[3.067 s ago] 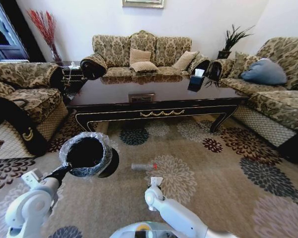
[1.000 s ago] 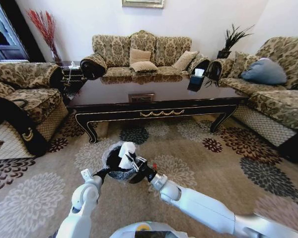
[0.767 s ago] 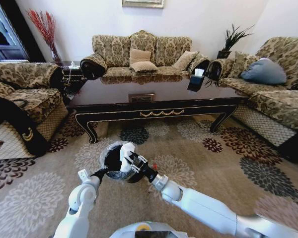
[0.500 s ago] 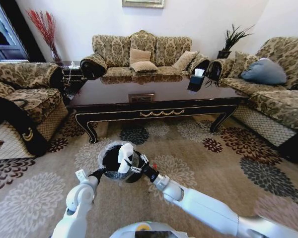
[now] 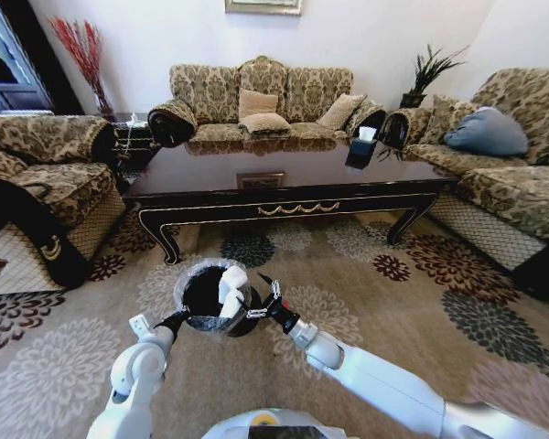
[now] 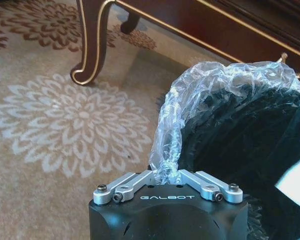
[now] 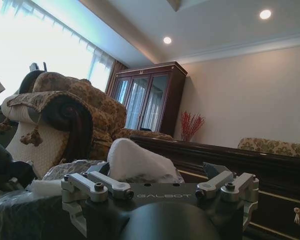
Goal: Move to the front of the table and pick up the trash from the floor, then place it into the trash bin.
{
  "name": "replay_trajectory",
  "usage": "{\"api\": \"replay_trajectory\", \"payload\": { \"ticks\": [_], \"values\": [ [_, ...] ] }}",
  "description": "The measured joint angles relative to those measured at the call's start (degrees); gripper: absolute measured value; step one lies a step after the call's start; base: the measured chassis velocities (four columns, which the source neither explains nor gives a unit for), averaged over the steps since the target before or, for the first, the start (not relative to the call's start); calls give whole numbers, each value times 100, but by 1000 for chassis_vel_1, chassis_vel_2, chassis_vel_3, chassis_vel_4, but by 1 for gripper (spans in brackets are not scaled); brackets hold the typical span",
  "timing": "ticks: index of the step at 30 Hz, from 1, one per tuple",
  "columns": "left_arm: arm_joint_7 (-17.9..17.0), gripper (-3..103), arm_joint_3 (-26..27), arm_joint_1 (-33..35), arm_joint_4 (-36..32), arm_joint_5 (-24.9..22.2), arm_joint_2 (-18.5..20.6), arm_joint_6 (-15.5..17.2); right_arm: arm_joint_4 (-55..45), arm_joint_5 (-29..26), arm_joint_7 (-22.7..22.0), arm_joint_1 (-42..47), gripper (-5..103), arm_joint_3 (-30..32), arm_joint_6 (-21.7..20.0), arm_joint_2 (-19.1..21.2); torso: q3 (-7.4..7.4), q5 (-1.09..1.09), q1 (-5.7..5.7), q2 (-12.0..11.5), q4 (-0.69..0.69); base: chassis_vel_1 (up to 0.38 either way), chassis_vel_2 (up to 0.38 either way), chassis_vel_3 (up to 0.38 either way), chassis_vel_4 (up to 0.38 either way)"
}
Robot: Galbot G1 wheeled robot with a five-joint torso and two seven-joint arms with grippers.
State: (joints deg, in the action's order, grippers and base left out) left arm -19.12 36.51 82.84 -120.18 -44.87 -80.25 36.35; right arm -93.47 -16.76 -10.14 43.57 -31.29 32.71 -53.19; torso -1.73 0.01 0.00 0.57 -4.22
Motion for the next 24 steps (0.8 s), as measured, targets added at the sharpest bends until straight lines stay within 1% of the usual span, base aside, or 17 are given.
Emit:
{"api": "replay_trajectory", "payload": {
  "ticks": [4, 7, 10, 11, 14, 18, 21, 22, 24],
  "values": [
    [-2, 2, -151, 21, 16, 80, -63, 2, 7, -38, -19, 5, 100, -3, -8, -57, 0, -2, 0, 0, -2, 0, 0, 0, 0],
    [-32, 2, -226, -15, 69, 12, -130, -2, -14, -176, -23, 13, 100, -39, 73, -152, 0, 2, 0, 0, 0, 0, 0, 0, 0],
    [-27, 2, -210, -36, 122, -12, -128, -9, -23, -275, -24, 24, 100, -46, 90, -181, 0, -2, 0, 0, -1, 0, 0, 0, 0],
    [-15, 2, -201, -40, 172, -15, -100, -12, -20, -283, -16, 26, 100, -46, 110, -189, 0, 1, 0, 0, -1, 0, 0, 0, 0],
    [-7, 2, -150, -51, 278, -14, -58, -15, -8, -297, -8, 25, 100, -20, 139, -179, -1, -2, 0, 0, 0, 0, 0, 0, 0],
    [11, 2, -107, -93, 406, -14, -42, -54, -18, -466, -5, -18, 100, 72, 157, -183, 0, -1, 0, 0, -1, 0, 0, 0, 0],
    [31, 2, -70, -115, 482, -15, -28, -66, -43, -739, -5, -122, 100, 186, 159, -231, 0, -2, 0, 0, -1, 0, 0, 0, 0],
    [31, 2, -70, -115, 482, -15, -28, -66, -43, -739, -5, -122, 100, 186, 159, -231, 0, -2, 0, 0, -1, 0, 0, 0, 0],
    [54, 2, 17, -114, 487, -18, 9, -66, -63, -975, 10, -158, 100, 278, 73, -275, 0, -2, 0, 0, -1, 0, 0, 0, 0]
  ]
}}
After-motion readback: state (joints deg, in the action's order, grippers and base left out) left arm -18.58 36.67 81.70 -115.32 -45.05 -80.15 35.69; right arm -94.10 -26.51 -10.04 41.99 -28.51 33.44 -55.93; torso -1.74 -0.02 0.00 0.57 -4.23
